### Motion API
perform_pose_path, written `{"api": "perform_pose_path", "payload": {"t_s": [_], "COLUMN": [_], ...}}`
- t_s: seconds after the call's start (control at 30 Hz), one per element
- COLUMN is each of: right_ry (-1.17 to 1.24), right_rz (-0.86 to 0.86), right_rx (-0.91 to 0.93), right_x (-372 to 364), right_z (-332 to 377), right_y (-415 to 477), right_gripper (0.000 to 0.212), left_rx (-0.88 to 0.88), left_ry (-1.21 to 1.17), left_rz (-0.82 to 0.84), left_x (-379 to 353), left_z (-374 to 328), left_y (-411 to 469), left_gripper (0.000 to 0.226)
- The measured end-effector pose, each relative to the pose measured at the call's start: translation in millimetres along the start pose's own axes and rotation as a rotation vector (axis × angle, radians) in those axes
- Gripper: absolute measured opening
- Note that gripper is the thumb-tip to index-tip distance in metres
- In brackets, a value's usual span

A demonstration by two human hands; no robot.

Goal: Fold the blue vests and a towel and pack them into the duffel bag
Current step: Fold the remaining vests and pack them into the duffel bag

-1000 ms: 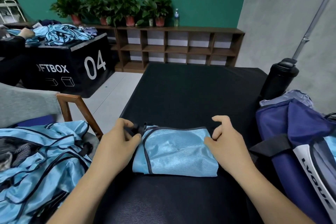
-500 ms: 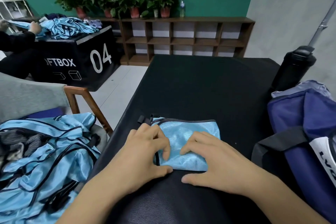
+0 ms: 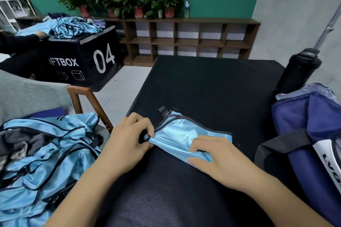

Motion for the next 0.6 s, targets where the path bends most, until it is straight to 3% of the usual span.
{"api": "perform_pose_path", "payload": {"t_s": [0.13,0.33,0.43,0.53,0.6], "right_ry": [0.016,0.210,0.376,0.253,0.134], "right_rz": [-0.034,-0.037,-0.196,-0.366,-0.374], "right_rx": [-0.008,-0.045,-0.016,-0.064,-0.158], "right_x": [1,2,13,24,23], "right_z": [1,7,14,2,-11], "right_y": [0,-1,-4,-3,0], "right_gripper": [0.023,0.013,0.004,0.013,0.013], "left_rx": [0.064,0.198,0.273,0.270,0.211], "left_ry": [-0.132,-0.078,-0.141,-0.198,-0.221], "left_rz": [-0.046,-0.260,-0.315,-0.285,-0.205], "left_x": [-1,-5,-2,1,1], "left_z": [5,0,-8,-22,-31], "left_y": [2,4,3,-1,-4], "left_gripper": [0.035,0.024,0.019,0.012,0.013]}}
Point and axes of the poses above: each hand's wrist, its own y-axis towards the middle knuckle, its own x-axis out of the back of the hand, z = x × y, the point moved 2 cm from there along y, towards the middle knuckle, and after that the axes turned 12 degrees about z, right-handed, at the moved point
